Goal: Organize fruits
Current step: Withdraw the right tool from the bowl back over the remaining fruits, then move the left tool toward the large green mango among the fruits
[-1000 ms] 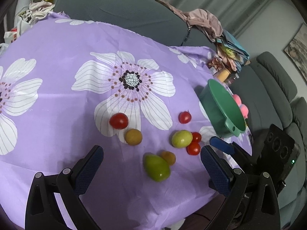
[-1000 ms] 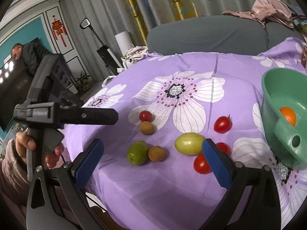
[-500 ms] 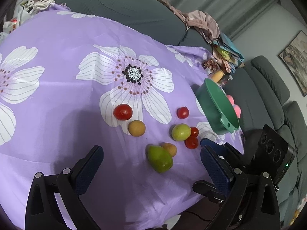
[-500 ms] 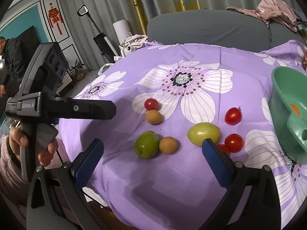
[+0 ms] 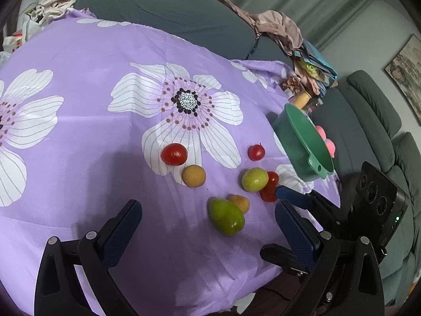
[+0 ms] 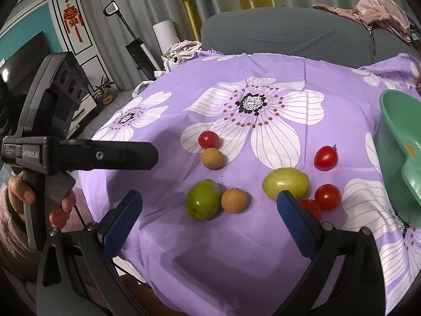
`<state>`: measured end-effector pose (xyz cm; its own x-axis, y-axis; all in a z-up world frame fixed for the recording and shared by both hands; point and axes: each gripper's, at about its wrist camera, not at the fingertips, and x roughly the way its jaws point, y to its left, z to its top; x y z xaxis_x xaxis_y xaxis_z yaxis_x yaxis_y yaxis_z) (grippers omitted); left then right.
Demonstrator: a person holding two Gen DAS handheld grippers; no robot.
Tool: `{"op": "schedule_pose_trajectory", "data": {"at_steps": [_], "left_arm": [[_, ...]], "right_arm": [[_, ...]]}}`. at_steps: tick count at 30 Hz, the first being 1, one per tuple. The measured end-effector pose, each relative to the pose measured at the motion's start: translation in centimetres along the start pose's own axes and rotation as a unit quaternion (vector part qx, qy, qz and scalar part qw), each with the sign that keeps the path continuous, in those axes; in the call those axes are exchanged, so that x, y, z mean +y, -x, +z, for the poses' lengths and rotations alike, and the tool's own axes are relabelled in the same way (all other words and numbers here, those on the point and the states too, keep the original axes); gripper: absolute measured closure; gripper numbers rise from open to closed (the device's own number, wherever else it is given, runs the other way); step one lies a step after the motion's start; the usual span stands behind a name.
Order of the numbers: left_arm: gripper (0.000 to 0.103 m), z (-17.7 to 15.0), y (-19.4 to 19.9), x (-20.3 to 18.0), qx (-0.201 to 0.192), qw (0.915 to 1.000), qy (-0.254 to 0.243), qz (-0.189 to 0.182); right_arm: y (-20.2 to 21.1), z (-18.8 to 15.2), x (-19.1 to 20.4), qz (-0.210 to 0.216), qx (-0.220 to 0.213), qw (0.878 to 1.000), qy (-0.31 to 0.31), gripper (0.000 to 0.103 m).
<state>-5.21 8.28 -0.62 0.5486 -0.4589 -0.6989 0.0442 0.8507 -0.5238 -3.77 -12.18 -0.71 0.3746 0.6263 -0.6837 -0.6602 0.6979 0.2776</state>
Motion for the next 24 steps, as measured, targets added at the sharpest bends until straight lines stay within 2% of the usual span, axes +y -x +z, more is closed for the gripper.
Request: {"op": "schedule_pose_trajectory", "data": {"at_steps": [7,9,12,17,24], "left_arm": [[0.003,1.1,3.6,-0.1,-0.039,0.9983,0.026,-0.036],[0.003,1.5,4.9,0.2,-0.048,0.9979,0.041,-0.013],[0.002,1.3,6.4,0.4,-0.066,0.9969,0.040,-0.016],[0.003,1.2,6.7,0.8,-0.067,0.9967,0.037,-0.028],[0.003,1.4,5.1,1.3,-0.046,0.9975,0.038,-0.039]], "right_arm": [[-0.1,1.7,-0.5,0.011,0.021,1.000,0.004,0.000],[-0.3,2.6,-0.4,0.018,0.033,0.999,0.003,0.000],[-0.2,3.5,0.1,0.015,0.030,0.999,0.010,0.000],[1.1,2.8,0.7,0.016,-0.004,1.000,0.006,0.000],[1.9,0.9,0.3,-0.005,-0.006,1.000,-0.005,0.000]]}}
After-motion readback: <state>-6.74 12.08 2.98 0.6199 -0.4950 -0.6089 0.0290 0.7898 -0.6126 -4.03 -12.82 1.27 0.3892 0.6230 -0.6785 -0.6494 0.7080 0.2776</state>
